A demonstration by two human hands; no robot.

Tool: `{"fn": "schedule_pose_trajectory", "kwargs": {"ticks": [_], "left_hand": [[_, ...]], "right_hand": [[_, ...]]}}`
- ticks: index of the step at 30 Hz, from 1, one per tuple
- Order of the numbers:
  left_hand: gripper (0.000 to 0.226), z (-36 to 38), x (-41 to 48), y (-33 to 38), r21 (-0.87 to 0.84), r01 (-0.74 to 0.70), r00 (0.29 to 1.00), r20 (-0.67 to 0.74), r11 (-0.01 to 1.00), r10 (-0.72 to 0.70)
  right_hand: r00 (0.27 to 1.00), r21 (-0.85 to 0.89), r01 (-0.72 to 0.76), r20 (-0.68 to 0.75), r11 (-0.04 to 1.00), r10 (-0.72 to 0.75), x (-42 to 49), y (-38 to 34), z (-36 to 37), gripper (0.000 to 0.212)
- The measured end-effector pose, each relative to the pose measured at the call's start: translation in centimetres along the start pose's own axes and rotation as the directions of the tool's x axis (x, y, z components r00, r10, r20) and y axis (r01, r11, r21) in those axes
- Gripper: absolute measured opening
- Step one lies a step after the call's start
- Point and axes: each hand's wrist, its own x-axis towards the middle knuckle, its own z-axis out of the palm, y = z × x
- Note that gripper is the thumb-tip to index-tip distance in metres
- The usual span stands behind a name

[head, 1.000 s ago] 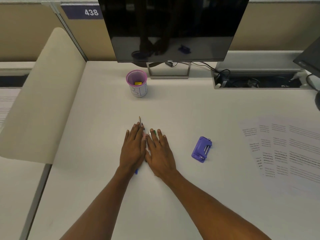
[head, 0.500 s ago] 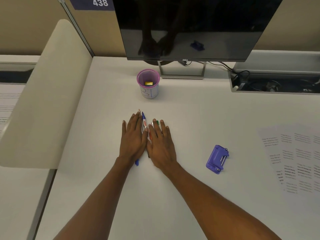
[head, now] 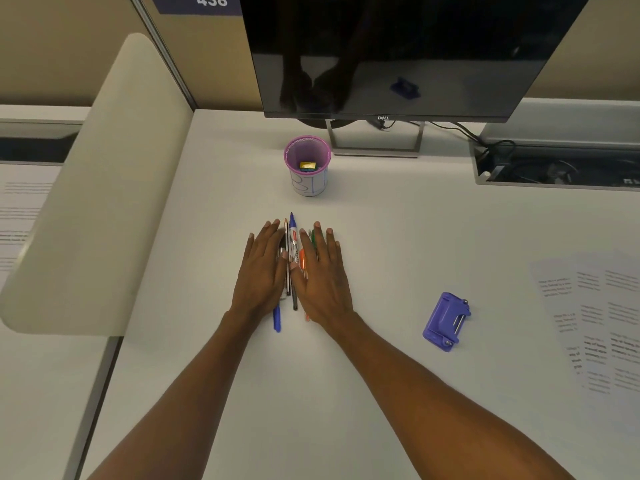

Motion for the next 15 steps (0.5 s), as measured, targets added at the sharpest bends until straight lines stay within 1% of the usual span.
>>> {"fn": "schedule_pose_trajectory", "kwargs": {"ticks": [2,5,7,8,10,12,15], "left_hand": [[0.056,0.2,-0.9,0.2,-0.009,0.021,0.999,-0.045,1.0,-0.021],[0.058,0.5,-2.4,1.0,-0.117,0.12,0.984,-0.118,0.986,-0.133],[0.06,0.7,-3.4,1.7,-0.171,0.172,0.972,-0.132,0.97,-0.196],[0.059,0.8,-4.0,2.1,-0.182,0.174,0.972,-0.128,0.968,-0.199],[0.057,0.9,-4.9,2.5,-0.183,0.124,0.984,-0.101,0.975,-0.144],[0.058,0.9,-5.2,2.5,-0.139,0.054,0.997,-0.045,0.989,-0.061],[0.063,0.9,-4.7,2.2,0.051,-0.028,0.998,0.066,0.998,0.025]], "right_hand": [[1.0,0.056,-0.004,-0.024,0.998,0.005,-0.3,0.3,-0.3,0.069],[0.999,0.094,-0.015,-0.029,0.995,0.018,-0.9,1.1,-0.6,0.068],[0.999,0.106,-0.029,-0.041,0.994,0.033,-1.6,1.6,-0.9,0.066],[0.998,0.102,-0.033,-0.045,0.994,0.038,-2.1,1.8,-1.0,0.066],[0.999,0.085,-0.028,-0.043,0.996,0.032,-3.3,2.2,-0.9,0.065],[1.0,0.049,-0.01,-0.02,0.999,0.011,-4.4,2.6,-0.6,0.066],[0.999,-0.052,0.034,0.012,0.998,-0.033,-5.0,2.8,-0.3,0.066]]}}
